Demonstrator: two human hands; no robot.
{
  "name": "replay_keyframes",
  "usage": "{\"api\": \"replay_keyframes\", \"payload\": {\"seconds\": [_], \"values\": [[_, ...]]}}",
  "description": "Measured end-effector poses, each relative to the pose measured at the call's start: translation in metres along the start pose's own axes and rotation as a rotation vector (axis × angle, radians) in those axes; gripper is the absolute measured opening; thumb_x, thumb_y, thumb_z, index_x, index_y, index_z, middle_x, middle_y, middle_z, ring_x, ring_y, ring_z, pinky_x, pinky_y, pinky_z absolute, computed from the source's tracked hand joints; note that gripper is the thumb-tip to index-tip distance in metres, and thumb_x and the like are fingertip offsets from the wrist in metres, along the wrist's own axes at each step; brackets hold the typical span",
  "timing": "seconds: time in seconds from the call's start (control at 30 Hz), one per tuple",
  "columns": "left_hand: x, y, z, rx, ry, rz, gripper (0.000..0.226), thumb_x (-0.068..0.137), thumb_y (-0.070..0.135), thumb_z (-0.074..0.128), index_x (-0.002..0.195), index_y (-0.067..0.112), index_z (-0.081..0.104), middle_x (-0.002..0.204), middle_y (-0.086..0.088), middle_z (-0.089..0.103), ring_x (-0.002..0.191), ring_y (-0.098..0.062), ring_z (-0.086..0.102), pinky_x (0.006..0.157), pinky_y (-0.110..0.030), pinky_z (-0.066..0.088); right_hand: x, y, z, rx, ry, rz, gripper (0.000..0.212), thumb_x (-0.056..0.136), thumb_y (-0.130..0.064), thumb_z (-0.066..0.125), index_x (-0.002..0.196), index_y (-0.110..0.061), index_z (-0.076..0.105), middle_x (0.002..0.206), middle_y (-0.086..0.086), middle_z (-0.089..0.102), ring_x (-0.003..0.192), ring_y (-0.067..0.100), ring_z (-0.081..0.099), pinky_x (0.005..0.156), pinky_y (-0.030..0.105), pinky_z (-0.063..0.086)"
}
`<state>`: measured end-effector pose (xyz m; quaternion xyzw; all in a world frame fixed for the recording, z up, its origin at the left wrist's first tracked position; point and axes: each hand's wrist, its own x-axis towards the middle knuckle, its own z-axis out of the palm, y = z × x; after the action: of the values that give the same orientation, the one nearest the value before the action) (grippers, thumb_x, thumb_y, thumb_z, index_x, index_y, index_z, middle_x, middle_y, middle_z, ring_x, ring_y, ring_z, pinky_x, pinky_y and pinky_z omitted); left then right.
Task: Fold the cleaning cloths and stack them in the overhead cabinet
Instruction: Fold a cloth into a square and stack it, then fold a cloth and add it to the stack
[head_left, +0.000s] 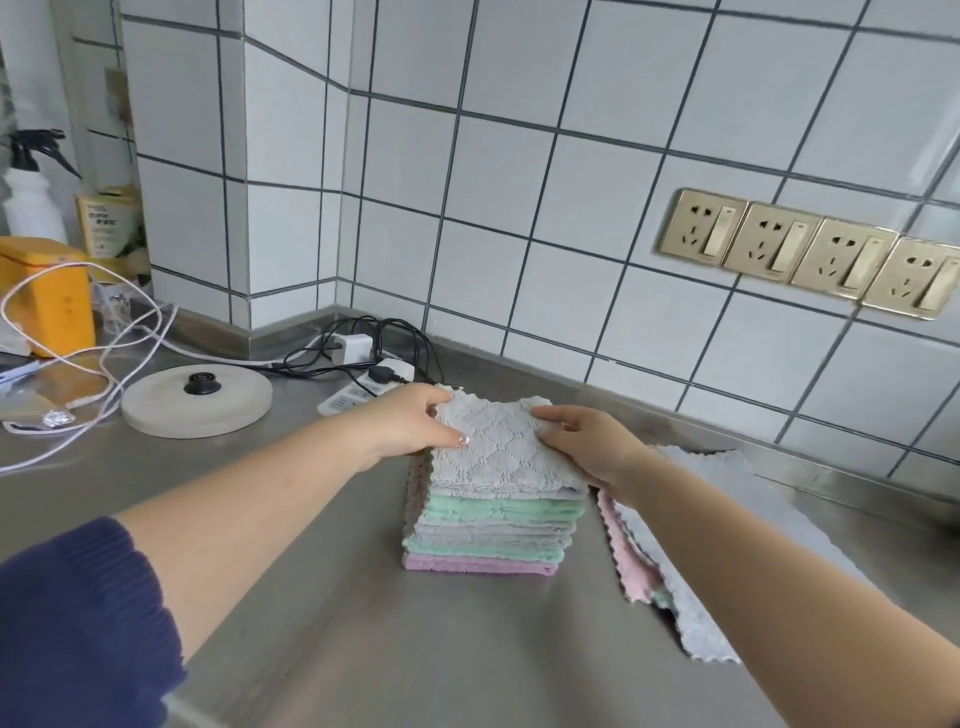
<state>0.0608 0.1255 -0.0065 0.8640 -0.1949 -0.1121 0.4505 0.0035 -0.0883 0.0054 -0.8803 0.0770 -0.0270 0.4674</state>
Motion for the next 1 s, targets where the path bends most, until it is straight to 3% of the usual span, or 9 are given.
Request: {"api": "replay_keyframes", "payload": {"seconds": [0.03, 0.13, 0.2, 0.27, 0.37, 0.53, 0.67, 0.87, 1.0], "values": [[0.001, -0.002, 0.000, 0.016, 0.001, -0.007, 0.078, 0.080, 0.023, 0.072, 0.145, 0.016, 0.030, 0.151, -0.003, 0.032, 0.137, -0.017, 0.033, 0.111, -0.028, 0.027, 0.001, 0.002, 0.001, -0.027, -0.011, -0.001, 0.027, 0.090, -0.026, 0.061, 0.117, -0.030, 0.061, 0.087, 0.005, 0.067, 0.066, 0.019, 0.063, 0.061, 0.017, 0.052], [-0.001, -0.006, 0.001, 0.050, -0.019, -0.024, 0.078, 0.079, 0.028, 0.073, 0.145, 0.019, 0.032, 0.150, -0.004, 0.034, 0.136, -0.017, 0.035, 0.108, -0.026, 0.029, 0.006, 0.013, 0.002, -0.072, -0.029, 0.004, 0.023, 0.087, -0.032, 0.063, 0.107, -0.042, 0.063, 0.106, 0.006, 0.071, 0.094, 0.029, 0.068, 0.091, 0.038, 0.053], [-0.005, -0.005, 0.002, 0.123, -0.013, -0.023, 0.077, 0.080, 0.033, 0.070, 0.145, 0.021, 0.031, 0.150, -0.003, 0.032, 0.136, -0.017, 0.034, 0.108, -0.027, 0.030, 0.004, 0.010, 0.001, -0.182, -0.020, -0.020, 0.026, 0.089, -0.033, 0.060, 0.115, -0.039, 0.062, 0.113, -0.005, 0.065, 0.093, 0.021, 0.066, 0.090, 0.031, 0.050], [-0.006, 0.001, 0.003, 0.378, 0.109, 0.043, 0.072, 0.084, 0.039, 0.063, 0.145, 0.021, 0.029, 0.153, -0.004, 0.024, 0.138, -0.020, 0.028, 0.111, -0.032, 0.027, 0.009, 0.004, -0.001, -0.415, 0.098, -0.127, 0.033, 0.091, -0.033, 0.055, 0.124, -0.032, 0.059, 0.122, -0.011, 0.055, 0.093, 0.013, 0.061, 0.085, 0.023, 0.046], [0.001, 0.011, 0.012, 0.737, 0.304, 0.265, 0.055, 0.094, 0.033, 0.044, 0.145, 0.017, 0.030, 0.156, -0.005, 0.020, 0.143, -0.021, 0.018, 0.116, -0.040, 0.020, 0.017, -0.007, 0.008, -0.507, 0.222, -0.255, 0.039, 0.093, -0.032, 0.047, 0.132, -0.030, 0.051, 0.147, -0.001, 0.038, 0.130, 0.017, 0.042, 0.108, 0.032, 0.033], [0.013, 0.004, 0.046, 0.822, 0.074, 0.179, 0.054, 0.098, 0.033, 0.023, 0.148, 0.013, 0.021, 0.157, -0.006, 0.018, 0.144, -0.022, 0.014, 0.117, -0.045, 0.015, 0.018, -0.003, 0.043, -0.884, 0.000, -0.244, 0.048, 0.099, -0.043, 0.025, 0.145, -0.031, 0.027, 0.158, -0.003, 0.014, 0.146, 0.019, 0.010, 0.116, 0.054, 0.011], [0.012, -0.013, 0.051, 0.714, 0.062, 0.059, 0.054, 0.099, 0.036, 0.018, 0.150, 0.020, 0.012, 0.159, -0.001, 0.005, 0.146, -0.018, 0.004, 0.117, -0.049, 0.009, 0.018, 0.015, 0.051, -0.819, 0.003, -0.153, 0.055, 0.097, -0.052, 0.021, 0.147, -0.030, 0.022, 0.158, -0.003, 0.012, 0.146, 0.017, 0.006, 0.114, 0.054, 0.007], [0.002, -0.008, 0.052, 0.688, 0.081, -0.016, 0.054, 0.097, 0.045, 0.020, 0.148, 0.032, 0.013, 0.159, 0.003, 0.005, 0.146, -0.021, 0.005, 0.115, -0.054, 0.010, 0.012, 0.016, 0.055, -0.742, 0.049, 0.003, 0.068, 0.090, -0.063, 0.022, 0.149, -0.029, 0.015, 0.159, -0.001, 0.008, 0.144, 0.025, 0.018, 0.114, 0.052, 0.017], [-0.007, 0.007, 0.044, 0.803, 0.178, 0.044, 0.052, 0.096, 0.044, 0.026, 0.146, 0.030, 0.023, 0.157, -0.001, 0.014, 0.145, -0.024, 0.008, 0.115, -0.055, 0.008, -0.012, 0.015, 0.034, -0.596, 0.162, -0.059, 0.065, 0.091, -0.059, 0.033, 0.146, -0.026, 0.026, 0.153, 0.000, 0.028, 0.137, 0.024, 0.032, 0.111, 0.046, 0.028]]}}
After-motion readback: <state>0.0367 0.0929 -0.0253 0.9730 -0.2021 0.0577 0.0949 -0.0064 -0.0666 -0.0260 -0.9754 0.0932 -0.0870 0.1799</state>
